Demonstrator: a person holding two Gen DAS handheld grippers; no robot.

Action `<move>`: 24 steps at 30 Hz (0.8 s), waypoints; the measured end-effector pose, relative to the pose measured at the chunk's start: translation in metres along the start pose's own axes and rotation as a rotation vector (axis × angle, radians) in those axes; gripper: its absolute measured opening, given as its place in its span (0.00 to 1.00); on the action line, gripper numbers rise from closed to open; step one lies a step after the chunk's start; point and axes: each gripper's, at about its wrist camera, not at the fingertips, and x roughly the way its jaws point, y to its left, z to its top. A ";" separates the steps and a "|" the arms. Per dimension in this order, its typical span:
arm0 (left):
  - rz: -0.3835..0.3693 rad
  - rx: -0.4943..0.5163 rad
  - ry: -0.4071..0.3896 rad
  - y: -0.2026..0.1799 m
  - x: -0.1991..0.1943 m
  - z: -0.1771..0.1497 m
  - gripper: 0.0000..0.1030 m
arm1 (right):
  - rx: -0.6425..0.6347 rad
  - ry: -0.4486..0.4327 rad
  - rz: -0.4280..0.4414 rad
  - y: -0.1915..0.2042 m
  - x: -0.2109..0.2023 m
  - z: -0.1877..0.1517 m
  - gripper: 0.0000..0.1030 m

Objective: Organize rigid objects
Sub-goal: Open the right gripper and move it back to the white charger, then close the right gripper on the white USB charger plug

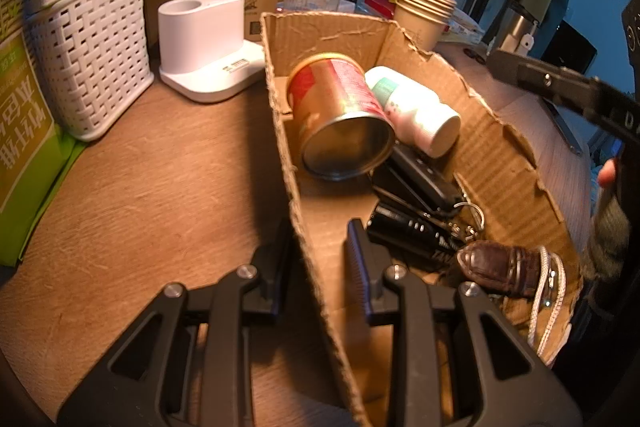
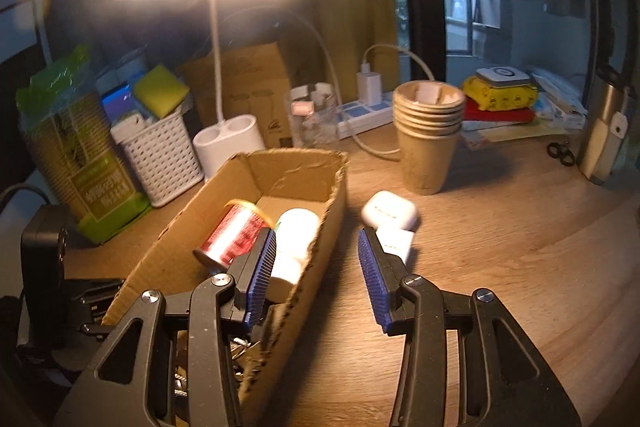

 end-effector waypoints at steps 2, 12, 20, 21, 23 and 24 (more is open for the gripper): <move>0.000 0.000 0.000 0.000 0.000 0.000 0.28 | 0.007 0.001 -0.010 -0.004 0.001 -0.001 0.44; 0.000 0.000 0.000 0.000 0.000 0.000 0.28 | 0.056 0.012 -0.040 -0.024 0.006 -0.004 0.44; 0.000 0.000 0.000 0.000 0.000 0.000 0.28 | 0.088 0.044 -0.066 -0.036 0.022 -0.008 0.44; 0.000 0.000 0.000 0.000 0.000 0.000 0.28 | 0.087 0.050 -0.070 -0.037 0.025 -0.009 0.44; 0.000 0.000 0.000 0.000 0.000 0.000 0.28 | 0.090 0.067 -0.079 -0.040 0.032 -0.010 0.44; 0.000 0.000 0.000 0.000 0.000 0.000 0.28 | 0.091 0.078 -0.083 -0.041 0.036 -0.011 0.44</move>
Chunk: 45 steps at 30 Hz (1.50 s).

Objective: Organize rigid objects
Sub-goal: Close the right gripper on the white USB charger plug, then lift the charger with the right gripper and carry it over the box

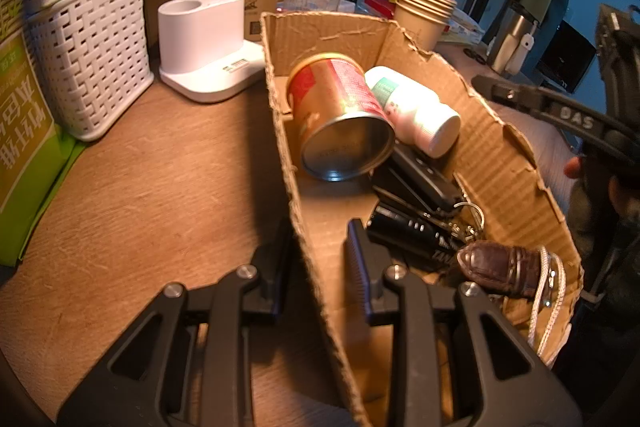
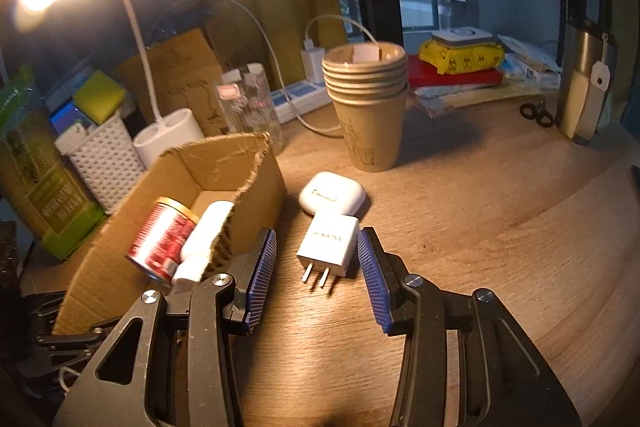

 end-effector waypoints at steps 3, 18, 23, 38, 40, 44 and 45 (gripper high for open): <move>0.000 0.000 0.000 0.000 0.000 0.000 0.28 | 0.010 0.023 -0.007 -0.005 0.011 -0.001 0.44; -0.001 0.000 0.000 0.000 0.001 0.000 0.28 | 0.005 0.079 -0.002 -0.006 0.042 0.002 0.46; -0.001 0.000 0.000 0.000 0.001 0.000 0.28 | 0.000 0.109 0.016 -0.005 0.051 0.003 0.47; -0.001 0.000 0.000 0.001 0.001 0.000 0.28 | -0.040 0.134 -0.040 -0.001 0.056 0.005 0.42; -0.001 0.000 0.000 0.001 0.001 0.000 0.28 | -0.035 0.114 -0.040 -0.002 0.052 0.005 0.41; -0.001 0.000 0.000 0.001 0.001 0.000 0.28 | -0.041 0.079 -0.042 -0.001 0.041 0.004 0.39; -0.001 0.000 0.000 0.000 0.001 0.000 0.28 | -0.048 0.072 -0.052 0.000 0.039 0.004 0.39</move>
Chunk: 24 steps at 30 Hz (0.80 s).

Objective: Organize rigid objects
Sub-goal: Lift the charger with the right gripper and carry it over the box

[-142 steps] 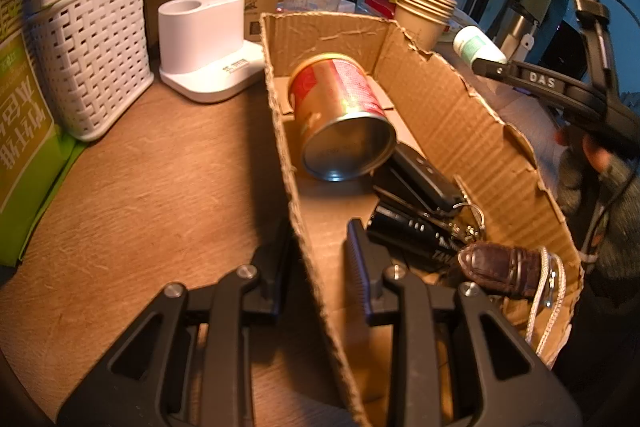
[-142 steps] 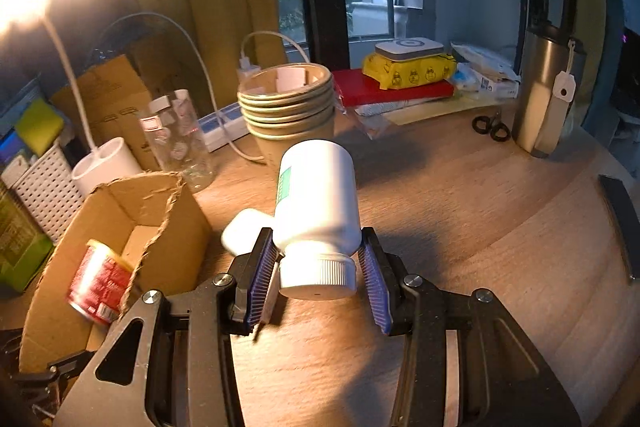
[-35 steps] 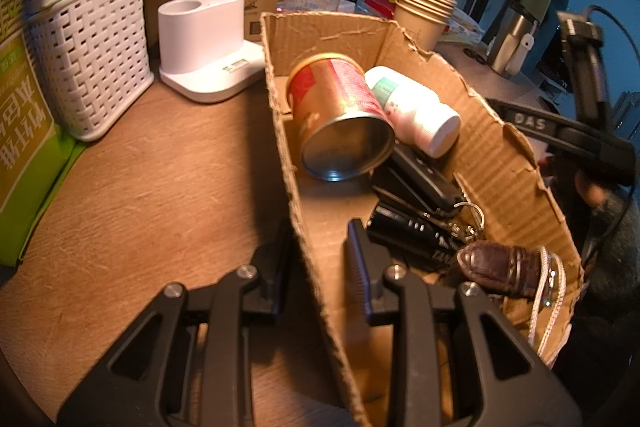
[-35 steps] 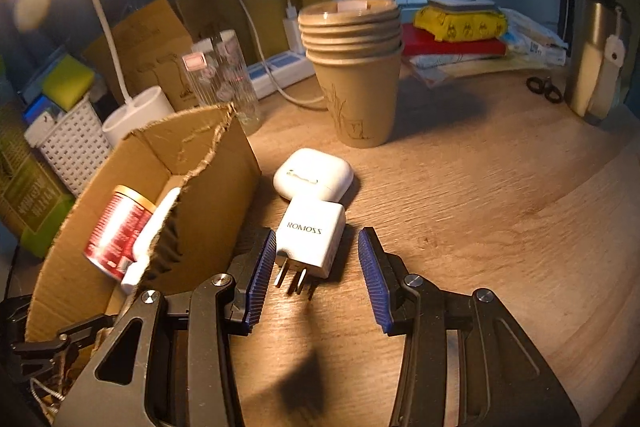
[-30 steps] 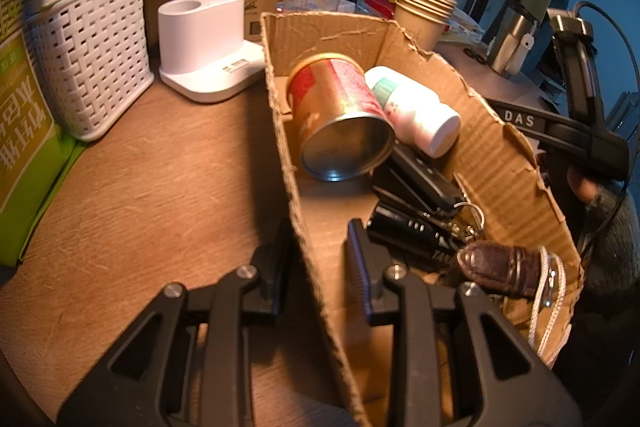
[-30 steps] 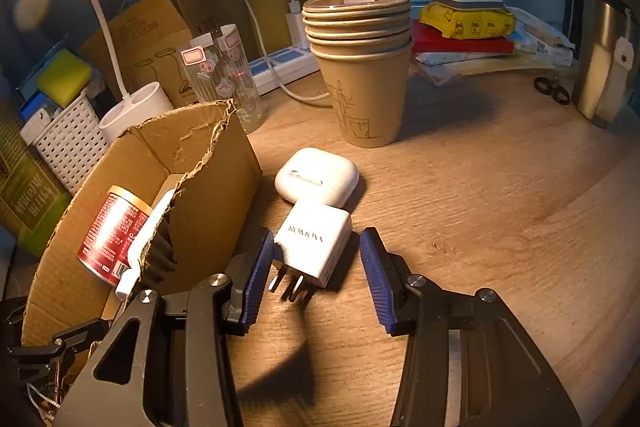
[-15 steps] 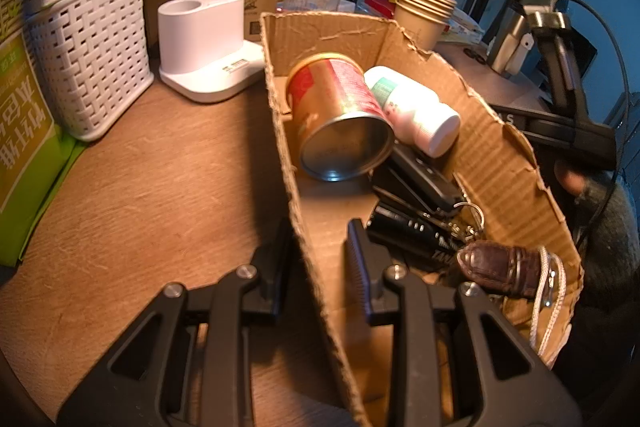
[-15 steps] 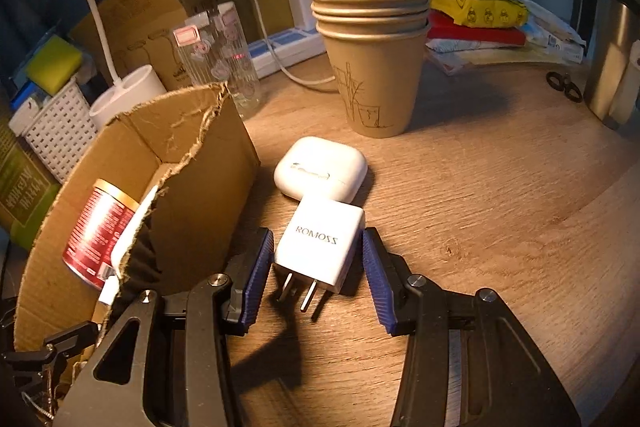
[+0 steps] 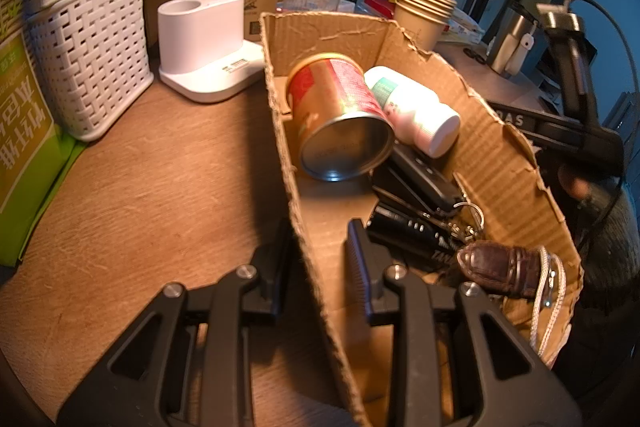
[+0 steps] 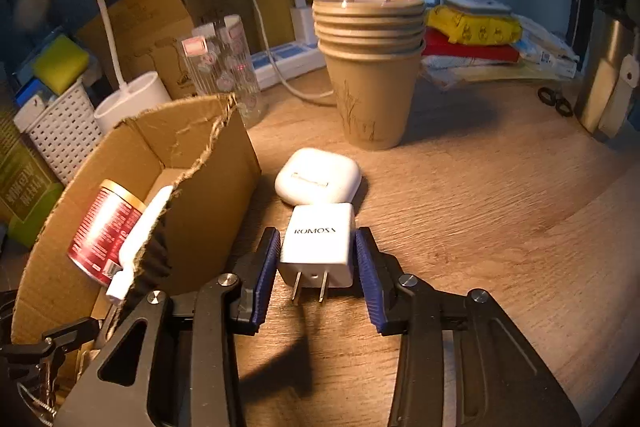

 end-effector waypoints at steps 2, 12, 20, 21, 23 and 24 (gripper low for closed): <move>0.000 0.000 0.000 0.000 0.000 0.000 0.28 | -0.013 -0.033 -0.028 0.001 -0.009 0.000 0.38; 0.000 0.000 0.000 0.000 0.000 0.000 0.28 | -0.045 -0.114 -0.002 0.010 -0.046 0.005 0.38; 0.000 0.000 0.000 0.000 0.000 0.000 0.28 | -0.076 -0.189 0.044 0.027 -0.083 0.010 0.38; 0.000 0.000 0.000 0.001 0.000 0.000 0.28 | -0.085 -0.198 0.051 0.031 -0.087 0.010 0.38; 0.000 0.000 0.000 0.001 0.000 0.000 0.28 | -0.103 -0.206 0.064 0.039 -0.091 0.011 0.38; 0.000 -0.001 0.000 0.001 0.000 0.000 0.28 | -0.110 -0.210 0.071 0.042 -0.093 0.011 0.38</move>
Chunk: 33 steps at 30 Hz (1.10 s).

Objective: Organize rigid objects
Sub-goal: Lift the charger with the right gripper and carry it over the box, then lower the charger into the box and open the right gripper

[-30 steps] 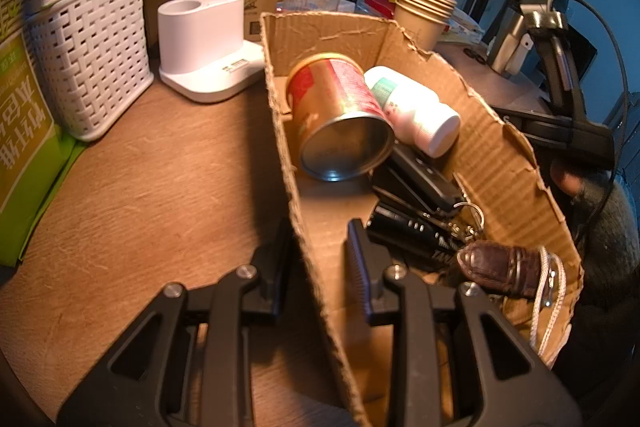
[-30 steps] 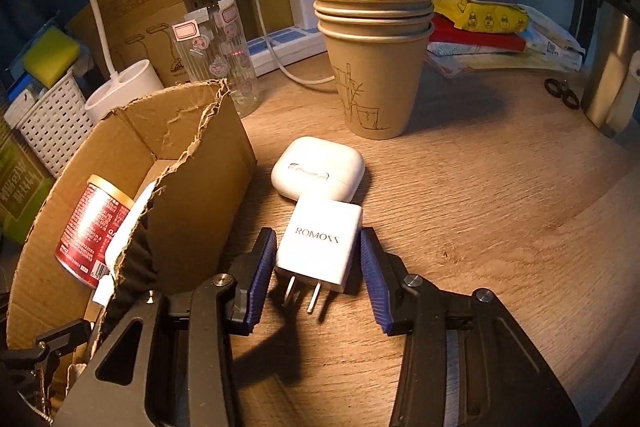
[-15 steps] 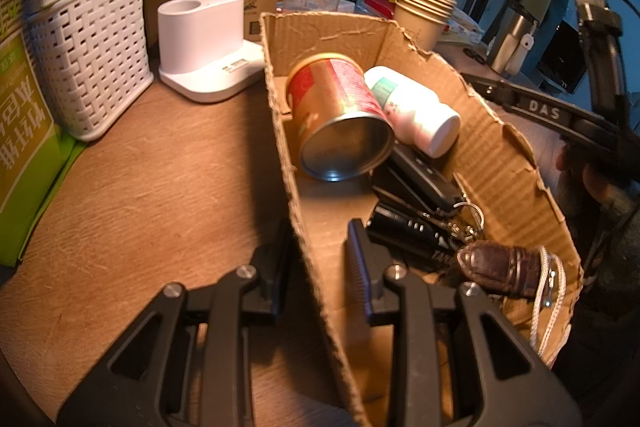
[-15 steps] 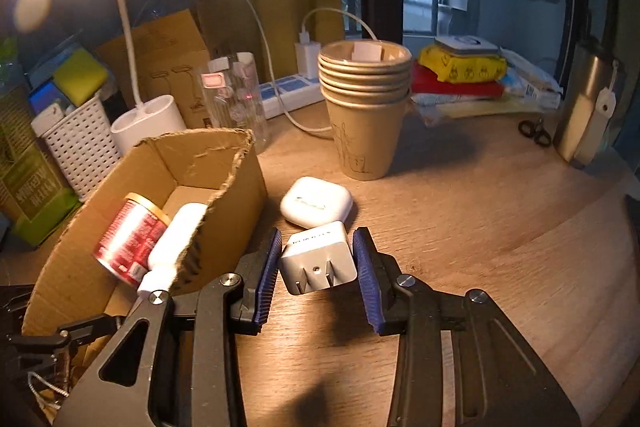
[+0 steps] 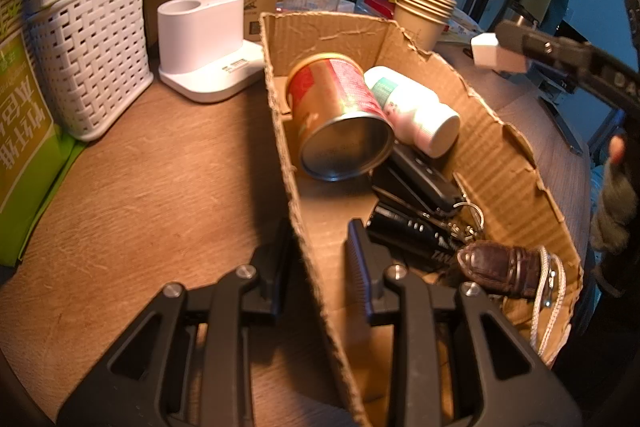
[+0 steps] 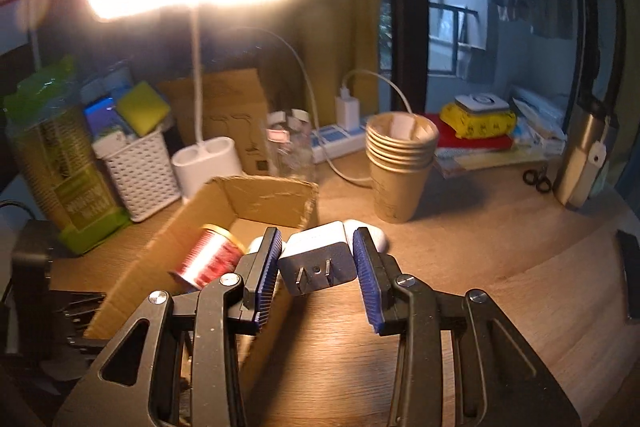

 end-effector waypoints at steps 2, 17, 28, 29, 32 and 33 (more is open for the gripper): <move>0.000 0.000 0.000 -0.001 0.000 0.000 0.28 | -0.009 -0.007 0.004 0.005 -0.004 0.000 0.38; -0.002 -0.001 0.000 -0.002 0.001 0.000 0.29 | -0.100 -0.035 0.113 0.056 -0.019 0.003 0.38; -0.002 -0.001 0.000 -0.002 0.001 0.000 0.29 | -0.125 0.013 0.176 0.076 -0.001 -0.006 0.38; -0.002 -0.001 0.000 -0.002 0.001 0.000 0.29 | -0.125 0.014 0.178 0.076 -0.001 -0.007 0.38; -0.002 -0.001 0.000 -0.002 0.001 0.000 0.29 | -0.124 0.025 0.190 0.078 0.003 -0.009 0.38; -0.002 -0.001 0.000 -0.002 0.001 0.000 0.29 | -0.126 0.031 0.192 0.079 0.005 -0.010 0.38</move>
